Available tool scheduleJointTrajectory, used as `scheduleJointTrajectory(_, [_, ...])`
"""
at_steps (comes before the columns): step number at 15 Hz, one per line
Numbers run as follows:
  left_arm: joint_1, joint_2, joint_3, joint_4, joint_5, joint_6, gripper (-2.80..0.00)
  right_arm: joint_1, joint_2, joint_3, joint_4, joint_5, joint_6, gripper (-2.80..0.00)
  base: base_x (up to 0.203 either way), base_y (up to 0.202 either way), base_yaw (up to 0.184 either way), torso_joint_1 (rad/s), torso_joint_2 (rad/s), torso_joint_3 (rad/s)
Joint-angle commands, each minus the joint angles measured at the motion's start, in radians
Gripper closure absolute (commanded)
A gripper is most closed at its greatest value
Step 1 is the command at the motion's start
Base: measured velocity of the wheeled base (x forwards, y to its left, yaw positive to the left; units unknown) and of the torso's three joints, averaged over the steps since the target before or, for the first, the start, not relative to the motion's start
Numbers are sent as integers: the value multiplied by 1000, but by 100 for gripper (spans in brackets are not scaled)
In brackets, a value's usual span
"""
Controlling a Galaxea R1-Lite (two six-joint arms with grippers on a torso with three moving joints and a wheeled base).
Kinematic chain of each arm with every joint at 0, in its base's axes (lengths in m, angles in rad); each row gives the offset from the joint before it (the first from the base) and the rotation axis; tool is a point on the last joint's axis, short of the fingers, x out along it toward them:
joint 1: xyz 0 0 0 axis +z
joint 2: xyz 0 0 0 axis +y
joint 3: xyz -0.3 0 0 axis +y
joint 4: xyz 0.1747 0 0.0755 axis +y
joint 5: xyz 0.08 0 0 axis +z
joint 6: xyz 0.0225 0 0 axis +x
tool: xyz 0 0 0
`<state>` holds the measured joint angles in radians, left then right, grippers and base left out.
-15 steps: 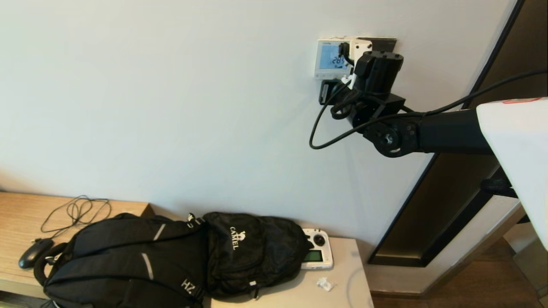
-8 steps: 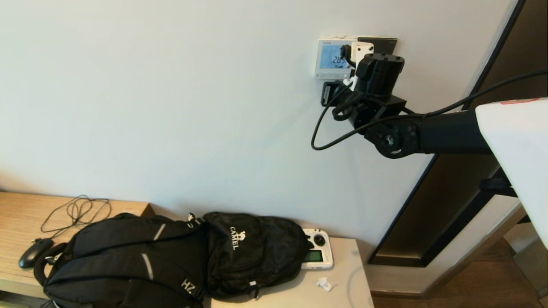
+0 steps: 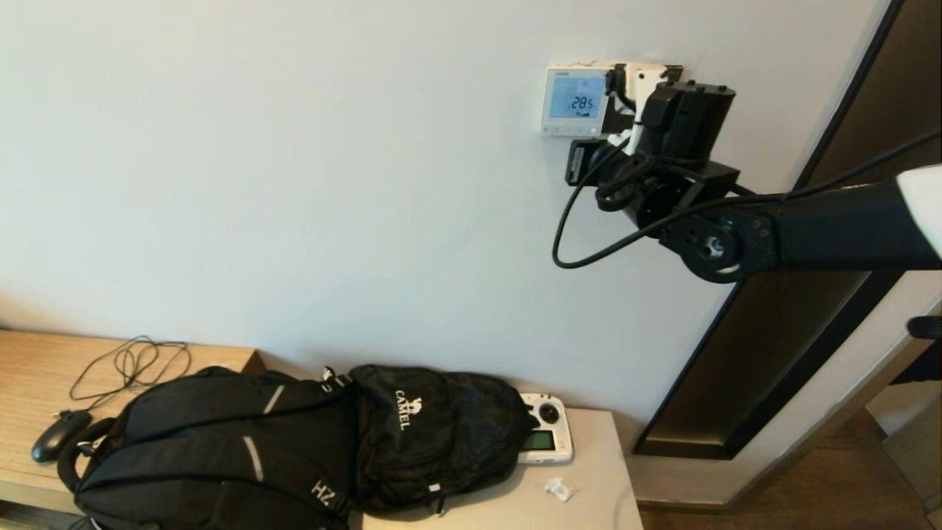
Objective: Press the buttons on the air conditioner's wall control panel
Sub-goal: Press the temperature increase button, then turn off the central air conditioner
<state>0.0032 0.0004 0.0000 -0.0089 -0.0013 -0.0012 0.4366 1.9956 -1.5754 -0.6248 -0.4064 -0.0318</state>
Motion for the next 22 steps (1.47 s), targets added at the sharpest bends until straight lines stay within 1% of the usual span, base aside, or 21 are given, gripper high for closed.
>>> scheduleJointTrajectory(1, [0,0,0,0,1,0,0,0,-117,89,-3,1,0,0,0,0,0,0,0,0])
scheduleJointTrajectory(2, [1,0,0,0,1,0,0,-1,-167,154,-3,4,1,0,0,0,0,0,0,0])
scheduleJointTrajectory(4, [0,0,0,0,0,0,0,-6,-226,223,-3,6,1,0,0,0,0,0,0,0])
scheduleJointTrajectory(6, [0,0,0,0,0,0,0,-11,-359,331,1,15,1,0,0,0,0,0,0,0])
scheduleJointTrajectory(8, [0,0,0,0,0,0,0,-14,-446,427,10,22,1,0,0,0,0,0,0,0])
scheduleJointTrajectory(10, [1,0,0,0,0,0,0,-15,-603,544,59,33,1,0,0,0,0,0,0,0])
scheduleJointTrajectory(12, [1,0,0,0,0,0,0,-35,-739,654,137,66,3,0,0,0,0,0,0,0])
scheduleJointTrajectory(14, [1,0,0,0,1,0,0,-100,-867,775,202,123,8,0,0,0,0,0,0,0])
scheduleJointTrajectory(16, [0,0,0,0,1,0,0,-196,-986,883,276,215,13,0,0,0,0,0,0,0])
scheduleJointTrajectory(19, [0,0,0,0,0,0,0,-305,-1135,1001,365,326,25,0,0,0,0,0,0,0])
scheduleJointTrajectory(20, [1,0,0,0,0,0,0,-345,-1182,1039,408,355,23,0,0,0,0,0,0,0])
scheduleJointTrajectory(22, [0,0,0,0,1,0,0,-392,-1283,1119,471,391,21,0,0,0,0,0,0,0])
